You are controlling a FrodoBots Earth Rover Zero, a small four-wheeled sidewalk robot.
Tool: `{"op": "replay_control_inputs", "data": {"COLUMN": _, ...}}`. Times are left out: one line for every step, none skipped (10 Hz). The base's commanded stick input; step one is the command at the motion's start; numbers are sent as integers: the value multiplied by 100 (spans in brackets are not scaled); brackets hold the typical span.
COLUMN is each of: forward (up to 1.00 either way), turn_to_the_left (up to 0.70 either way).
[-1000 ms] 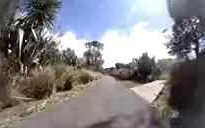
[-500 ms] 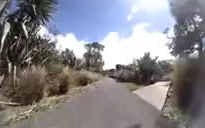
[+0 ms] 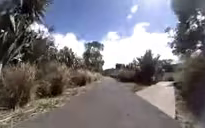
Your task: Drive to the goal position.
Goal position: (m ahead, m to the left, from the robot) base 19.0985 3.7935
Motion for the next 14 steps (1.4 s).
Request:
{"op": "replay_control_inputs", "data": {"forward": 85, "turn_to_the_left": 0}}
{"op": "replay_control_inputs", "data": {"forward": 85, "turn_to_the_left": 0}}
{"op": "replay_control_inputs", "data": {"forward": 85, "turn_to_the_left": 0}}
{"op": "replay_control_inputs", "data": {"forward": 85, "turn_to_the_left": 0}}
{"op": "replay_control_inputs", "data": {"forward": 85, "turn_to_the_left": 0}}
{"op": "replay_control_inputs", "data": {"forward": 85, "turn_to_the_left": 0}}
{"op": "replay_control_inputs", "data": {"forward": 85, "turn_to_the_left": 0}}
{"op": "replay_control_inputs", "data": {"forward": 85, "turn_to_the_left": 0}}
{"op": "replay_control_inputs", "data": {"forward": 85, "turn_to_the_left": 0}}
{"op": "replay_control_inputs", "data": {"forward": 85, "turn_to_the_left": 0}}
{"op": "replay_control_inputs", "data": {"forward": 85, "turn_to_the_left": 0}}
{"op": "replay_control_inputs", "data": {"forward": 85, "turn_to_the_left": 0}}
{"op": "replay_control_inputs", "data": {"forward": 85, "turn_to_the_left": 0}}
{"op": "replay_control_inputs", "data": {"forward": 85, "turn_to_the_left": 0}}
